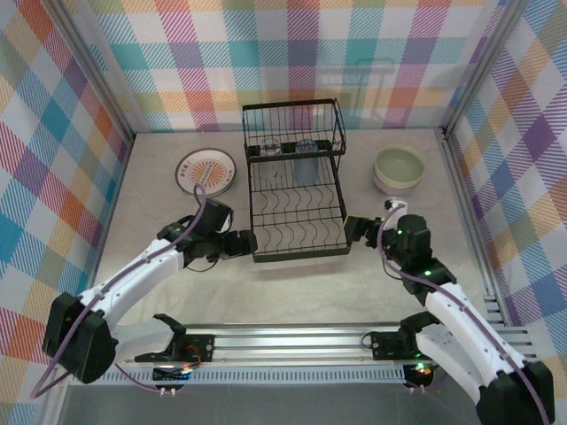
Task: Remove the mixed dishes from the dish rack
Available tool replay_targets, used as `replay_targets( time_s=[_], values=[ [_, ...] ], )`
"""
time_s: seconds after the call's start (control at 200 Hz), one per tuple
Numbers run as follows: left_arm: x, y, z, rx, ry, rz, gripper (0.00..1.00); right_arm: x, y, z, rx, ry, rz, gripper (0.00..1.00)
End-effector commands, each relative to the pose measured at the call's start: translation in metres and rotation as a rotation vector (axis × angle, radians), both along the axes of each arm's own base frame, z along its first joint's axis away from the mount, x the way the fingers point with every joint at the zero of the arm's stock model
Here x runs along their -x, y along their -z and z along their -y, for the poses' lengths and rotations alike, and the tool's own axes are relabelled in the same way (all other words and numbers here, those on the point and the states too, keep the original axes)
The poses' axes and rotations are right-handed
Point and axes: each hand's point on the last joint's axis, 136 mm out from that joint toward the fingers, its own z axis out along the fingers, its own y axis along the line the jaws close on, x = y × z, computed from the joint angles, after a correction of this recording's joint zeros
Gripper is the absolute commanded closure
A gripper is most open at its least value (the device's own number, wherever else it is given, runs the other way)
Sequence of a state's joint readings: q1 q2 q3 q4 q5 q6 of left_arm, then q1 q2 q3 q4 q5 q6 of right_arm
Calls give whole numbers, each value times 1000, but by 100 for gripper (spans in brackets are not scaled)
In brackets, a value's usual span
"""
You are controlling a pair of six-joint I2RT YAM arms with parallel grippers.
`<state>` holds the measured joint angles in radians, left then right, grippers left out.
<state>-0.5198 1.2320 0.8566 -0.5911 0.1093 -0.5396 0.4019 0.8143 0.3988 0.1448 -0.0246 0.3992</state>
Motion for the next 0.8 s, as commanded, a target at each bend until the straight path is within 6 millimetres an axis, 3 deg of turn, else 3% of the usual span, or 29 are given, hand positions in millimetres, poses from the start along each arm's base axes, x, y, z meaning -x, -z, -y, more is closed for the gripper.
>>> replay_targets(
  time_s=[0.0,0.145,0.25,0.33,0.385,0.6,0.795],
  values=[
    [-18,-1,2,-36,-12,33,27,-11,-50,-22,-6,-74,305,1],
    [-32,12,13,-41,-10,9,37,-15,-44,-44,19,-153,391,1],
    [-39,21,21,-45,1,-13,50,-21,-38,-54,43,-178,440,1],
    [-42,26,25,-51,7,-23,53,-29,-34,-61,55,-189,459,1],
    [-41,30,27,-55,11,-31,59,-35,-30,-66,60,-196,466,1],
    [-35,38,29,-55,29,-55,69,-60,-16,-77,66,-175,512,1],
    [-30,41,29,-60,49,-67,86,-80,-6,-87,52,-164,549,1]
  ],
)
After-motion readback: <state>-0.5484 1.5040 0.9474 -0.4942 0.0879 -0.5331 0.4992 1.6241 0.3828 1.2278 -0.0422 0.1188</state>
